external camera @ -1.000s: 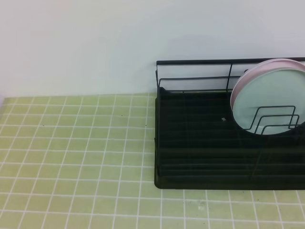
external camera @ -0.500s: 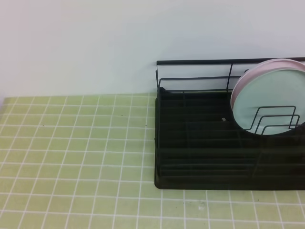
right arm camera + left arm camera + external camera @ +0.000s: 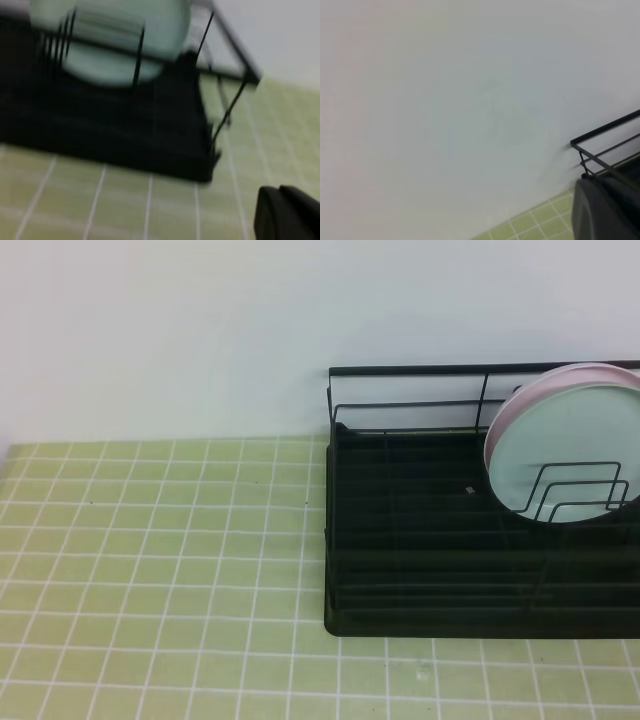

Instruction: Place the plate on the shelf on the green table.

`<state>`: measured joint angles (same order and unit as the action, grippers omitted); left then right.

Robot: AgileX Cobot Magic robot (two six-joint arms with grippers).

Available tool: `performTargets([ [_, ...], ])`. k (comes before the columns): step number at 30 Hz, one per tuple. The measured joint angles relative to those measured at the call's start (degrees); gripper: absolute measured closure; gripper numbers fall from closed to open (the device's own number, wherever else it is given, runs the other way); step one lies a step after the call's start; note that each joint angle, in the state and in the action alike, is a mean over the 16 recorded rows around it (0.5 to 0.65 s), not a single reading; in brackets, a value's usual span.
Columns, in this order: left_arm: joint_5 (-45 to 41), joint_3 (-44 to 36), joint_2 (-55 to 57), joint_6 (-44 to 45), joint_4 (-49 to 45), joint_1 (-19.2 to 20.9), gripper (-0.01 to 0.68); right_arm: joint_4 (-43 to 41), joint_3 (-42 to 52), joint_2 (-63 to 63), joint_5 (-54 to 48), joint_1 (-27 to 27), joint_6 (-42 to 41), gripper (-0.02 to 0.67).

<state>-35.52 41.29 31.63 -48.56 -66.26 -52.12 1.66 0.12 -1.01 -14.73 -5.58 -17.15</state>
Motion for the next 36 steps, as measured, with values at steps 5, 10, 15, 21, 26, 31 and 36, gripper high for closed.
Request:
performTargets([
  [5,0.05,0.0,0.0,0.0,0.01,0.0,0.674,-2.86,0.03,-0.19,-3.64,0.0,3.83,0.65],
  [10,0.1,0.0,0.0,0.0,0.04,0.0,0.674,-5.24,0.06,-0.04,-5.04,0.0,7.66,0.65],
  [15,0.16,0.0,0.0,0.04,0.02,0.0,0.674,-6.16,0.06,0.41,-5.25,0.0,10.3,0.65],
  [21,0.24,0.0,0.0,0.09,0.01,0.0,0.674,-6.28,0.06,1.14,-5.26,0.0,11.37,0.651],
  [26,0.28,0.0,0.0,0.11,-0.01,0.0,0.674,-6.12,0.06,1.41,-4.99,0.0,12.06,0.651],
  [31,0.29,0.0,0.0,0.09,0.02,0.0,0.674,-6.09,0.06,1.41,-4.77,0.0,12.2,0.651],
  [36,0.29,0.0,0.0,0.06,0.11,0.0,0.674,-6.08,0.06,1.41,-4.69,0.0,12.23,0.652],
])
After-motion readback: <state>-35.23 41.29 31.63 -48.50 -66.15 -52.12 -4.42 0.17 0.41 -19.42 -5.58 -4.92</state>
